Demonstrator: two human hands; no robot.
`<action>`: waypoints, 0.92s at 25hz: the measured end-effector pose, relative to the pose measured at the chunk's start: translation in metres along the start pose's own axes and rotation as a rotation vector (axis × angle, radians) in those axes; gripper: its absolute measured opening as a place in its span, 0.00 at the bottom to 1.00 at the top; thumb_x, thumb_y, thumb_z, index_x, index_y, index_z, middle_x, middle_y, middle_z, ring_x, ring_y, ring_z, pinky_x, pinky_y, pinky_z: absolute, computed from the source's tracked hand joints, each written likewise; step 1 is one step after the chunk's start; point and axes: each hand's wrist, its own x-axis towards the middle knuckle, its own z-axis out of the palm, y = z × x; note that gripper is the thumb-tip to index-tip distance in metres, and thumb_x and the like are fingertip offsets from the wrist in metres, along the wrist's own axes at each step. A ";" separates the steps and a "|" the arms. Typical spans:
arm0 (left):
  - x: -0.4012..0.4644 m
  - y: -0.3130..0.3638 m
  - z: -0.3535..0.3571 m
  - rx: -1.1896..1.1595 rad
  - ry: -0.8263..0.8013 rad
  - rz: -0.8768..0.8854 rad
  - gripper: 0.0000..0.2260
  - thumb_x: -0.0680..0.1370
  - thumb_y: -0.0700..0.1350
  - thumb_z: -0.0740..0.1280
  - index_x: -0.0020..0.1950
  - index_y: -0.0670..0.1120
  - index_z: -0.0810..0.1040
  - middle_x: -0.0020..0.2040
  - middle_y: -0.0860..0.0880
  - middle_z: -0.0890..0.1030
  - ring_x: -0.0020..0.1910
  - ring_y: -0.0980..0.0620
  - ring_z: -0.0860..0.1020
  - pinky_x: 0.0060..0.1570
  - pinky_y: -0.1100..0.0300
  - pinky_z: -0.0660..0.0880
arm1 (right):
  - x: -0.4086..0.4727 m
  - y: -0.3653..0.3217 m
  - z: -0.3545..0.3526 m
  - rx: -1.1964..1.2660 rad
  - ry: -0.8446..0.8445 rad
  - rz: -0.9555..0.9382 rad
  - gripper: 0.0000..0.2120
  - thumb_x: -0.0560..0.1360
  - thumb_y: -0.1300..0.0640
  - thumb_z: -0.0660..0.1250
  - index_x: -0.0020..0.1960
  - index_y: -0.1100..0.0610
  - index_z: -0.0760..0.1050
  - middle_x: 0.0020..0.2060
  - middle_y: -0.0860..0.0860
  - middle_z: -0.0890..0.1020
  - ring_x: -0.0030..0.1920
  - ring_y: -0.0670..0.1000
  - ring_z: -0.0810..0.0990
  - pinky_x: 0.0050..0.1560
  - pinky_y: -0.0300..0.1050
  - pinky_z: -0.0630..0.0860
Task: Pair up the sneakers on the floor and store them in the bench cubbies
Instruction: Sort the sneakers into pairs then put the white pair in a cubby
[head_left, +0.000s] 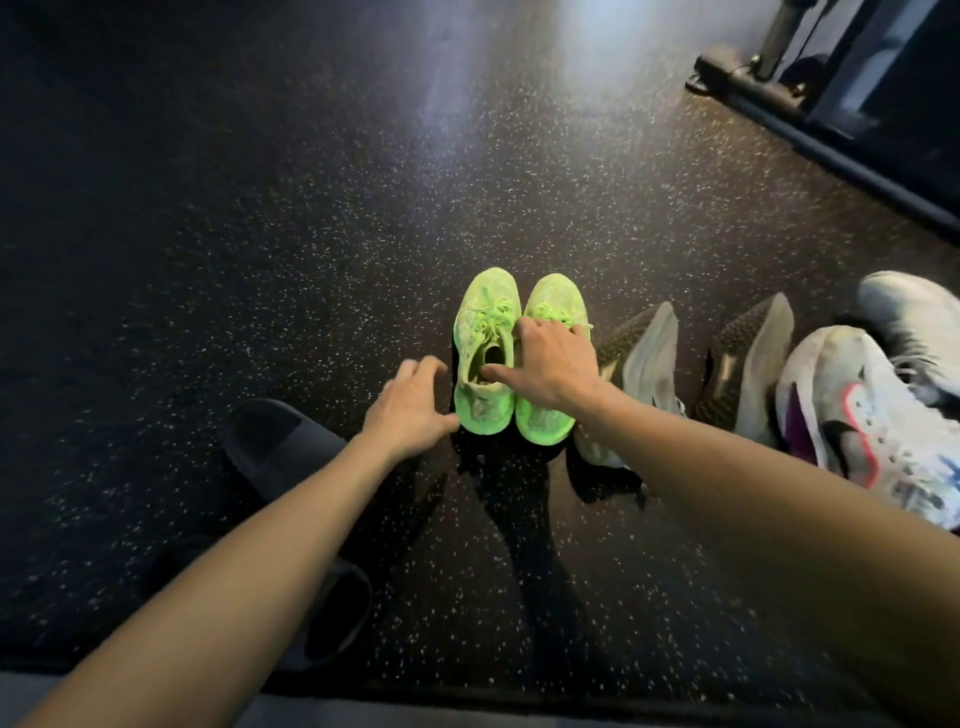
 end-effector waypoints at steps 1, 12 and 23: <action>0.006 0.008 -0.004 0.026 0.019 0.052 0.29 0.70 0.53 0.73 0.68 0.51 0.67 0.64 0.49 0.70 0.62 0.46 0.72 0.59 0.47 0.73 | -0.002 0.008 -0.001 -0.004 -0.009 0.016 0.32 0.70 0.31 0.64 0.59 0.57 0.71 0.55 0.53 0.80 0.56 0.56 0.78 0.62 0.56 0.68; 0.027 0.050 0.029 0.461 -0.087 0.163 0.15 0.74 0.50 0.72 0.55 0.47 0.72 0.55 0.45 0.76 0.54 0.42 0.77 0.52 0.51 0.72 | -0.027 0.039 0.034 -0.165 -0.265 -0.073 0.19 0.69 0.43 0.71 0.51 0.55 0.74 0.49 0.52 0.81 0.57 0.56 0.75 0.62 0.59 0.61; 0.037 0.054 0.033 0.441 -0.149 0.102 0.08 0.76 0.46 0.68 0.50 0.48 0.69 0.52 0.45 0.77 0.51 0.42 0.79 0.45 0.53 0.74 | -0.023 0.048 0.046 -0.022 -0.225 -0.139 0.05 0.75 0.59 0.65 0.50 0.58 0.72 0.49 0.56 0.81 0.52 0.61 0.79 0.51 0.53 0.70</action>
